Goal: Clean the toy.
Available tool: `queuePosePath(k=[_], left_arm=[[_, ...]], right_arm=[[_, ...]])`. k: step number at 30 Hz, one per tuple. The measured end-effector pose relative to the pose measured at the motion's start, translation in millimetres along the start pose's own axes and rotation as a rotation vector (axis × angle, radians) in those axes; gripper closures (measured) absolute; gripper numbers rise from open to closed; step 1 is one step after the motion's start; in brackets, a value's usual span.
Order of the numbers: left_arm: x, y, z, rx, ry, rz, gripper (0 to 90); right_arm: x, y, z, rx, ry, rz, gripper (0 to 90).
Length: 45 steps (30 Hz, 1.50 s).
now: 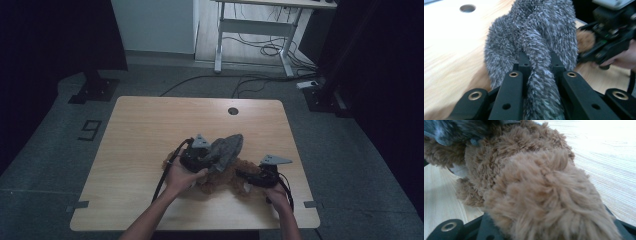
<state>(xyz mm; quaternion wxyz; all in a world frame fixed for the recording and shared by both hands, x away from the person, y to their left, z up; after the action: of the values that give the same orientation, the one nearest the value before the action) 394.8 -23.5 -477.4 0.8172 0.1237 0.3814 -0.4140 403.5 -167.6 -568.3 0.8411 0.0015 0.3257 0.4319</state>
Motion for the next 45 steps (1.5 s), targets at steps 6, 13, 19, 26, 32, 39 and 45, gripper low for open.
queuePosePath(k=[6,13,19,26,32,39,45], left_arm=[[30.9,-36.0,25.3,0.057,0.026,-0.068,77.6],[62.2,-39.6,16.6,0.069,0.104,-0.047,77.6],[44.7,-19.7,7.3,0.032,0.078,-0.028,77.6],[10.6,11.4,-7.8,0.006,0.044,0.055,77.5],[-16.7,34.6,-24.5,-0.044,0.002,0.079,77.4],[-44.6,48.9,-36.7,-0.061,-0.032,0.119,77.4],[-58.7,73.7,-61.6,-0.117,-0.025,0.161,77.4]], right_arm=[[-0.1,1.0,0.4,-0.005,-0.003,-0.007,55.2],[-0.5,1.0,-0.4,-0.003,0.003,-0.008,55.2],[0.2,1.1,0.5,-0.020,-0.001,-0.011,55.2],[-0.4,0.8,0.0,-0.014,-0.002,-0.006,55.1],[-0.1,1.4,-0.1,-0.012,-0.004,0.005,54.7],[-0.2,0.9,-0.6,-0.007,-0.003,0.006,54.6],[-0.2,-0.9,-1.3,0.006,-0.002,0.008,54.5]])
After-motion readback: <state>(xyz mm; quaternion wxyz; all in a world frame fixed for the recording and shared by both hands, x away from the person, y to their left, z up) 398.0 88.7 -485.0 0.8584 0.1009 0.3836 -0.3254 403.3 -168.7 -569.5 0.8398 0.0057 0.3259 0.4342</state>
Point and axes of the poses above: each handheld gripper's, and its own axes: x roughly forward along the jaws, z roughly out of its top, y roughly to its left, the point moved 9 cm from there along x, roughly forward along the jaws, and after that the axes turned 9 degrees about y, right-handed, at the moved point
